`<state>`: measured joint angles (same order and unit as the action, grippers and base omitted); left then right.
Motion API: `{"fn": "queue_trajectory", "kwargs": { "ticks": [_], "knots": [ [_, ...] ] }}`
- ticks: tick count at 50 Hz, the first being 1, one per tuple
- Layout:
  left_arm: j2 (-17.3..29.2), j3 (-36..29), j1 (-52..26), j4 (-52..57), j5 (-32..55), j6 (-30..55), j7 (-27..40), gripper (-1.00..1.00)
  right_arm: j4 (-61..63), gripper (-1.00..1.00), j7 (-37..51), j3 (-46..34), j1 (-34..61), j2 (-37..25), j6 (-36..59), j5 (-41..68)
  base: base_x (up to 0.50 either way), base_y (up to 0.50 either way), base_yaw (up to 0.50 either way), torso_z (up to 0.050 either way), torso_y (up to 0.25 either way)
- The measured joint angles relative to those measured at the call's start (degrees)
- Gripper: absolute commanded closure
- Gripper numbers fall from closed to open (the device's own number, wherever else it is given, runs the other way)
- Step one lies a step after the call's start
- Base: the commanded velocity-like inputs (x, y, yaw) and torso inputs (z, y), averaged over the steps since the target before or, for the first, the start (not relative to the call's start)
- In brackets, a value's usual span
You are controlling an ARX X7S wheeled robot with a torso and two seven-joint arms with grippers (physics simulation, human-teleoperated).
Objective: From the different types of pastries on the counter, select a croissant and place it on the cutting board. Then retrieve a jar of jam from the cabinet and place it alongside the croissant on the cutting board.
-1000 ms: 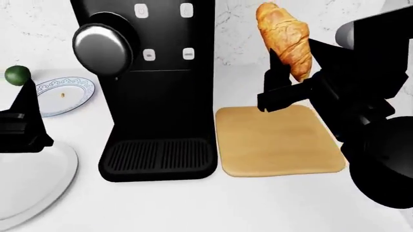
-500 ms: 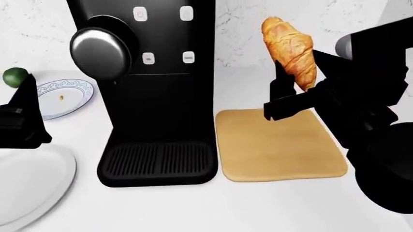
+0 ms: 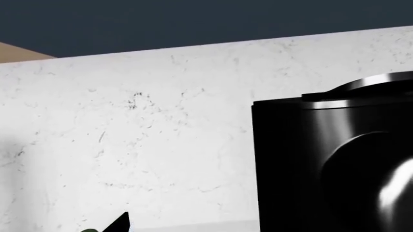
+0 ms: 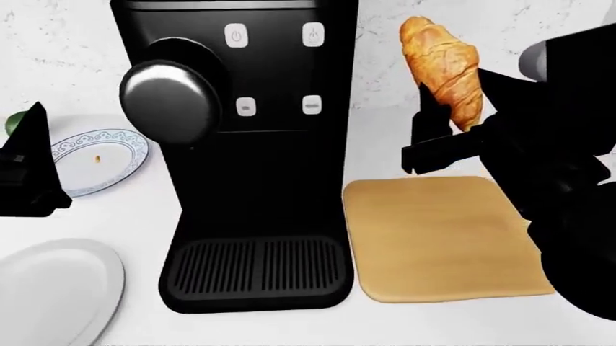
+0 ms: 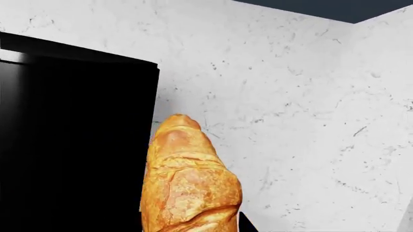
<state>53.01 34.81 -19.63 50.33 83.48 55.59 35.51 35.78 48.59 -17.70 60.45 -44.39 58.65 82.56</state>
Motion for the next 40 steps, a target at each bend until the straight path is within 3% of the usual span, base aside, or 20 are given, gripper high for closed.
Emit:
{"fn": "queue_trajectory", "kwargs": {
  "ticks": [9, 40],
  "knots": [
    [0.33, -0.06, -0.15, 0.28, 0.6, -0.24, 0.26, -1.0, 0.09, 1.0, 0.46, 0.5, -0.16, -1.07, -0.05, 0.95, 0.17, -0.01, 0.0, 0.0, 0.0],
    [0.64, 0.05, 0.36, 0.6, 0.61, -0.81, -0.04, -1.0, -4.61, 1.0, -3.95, -4.28, -3.94, -7.01, 4.56, -1.86, 0.0, 0.0, 0.0, 0.0, 0.0]
  ]
}}
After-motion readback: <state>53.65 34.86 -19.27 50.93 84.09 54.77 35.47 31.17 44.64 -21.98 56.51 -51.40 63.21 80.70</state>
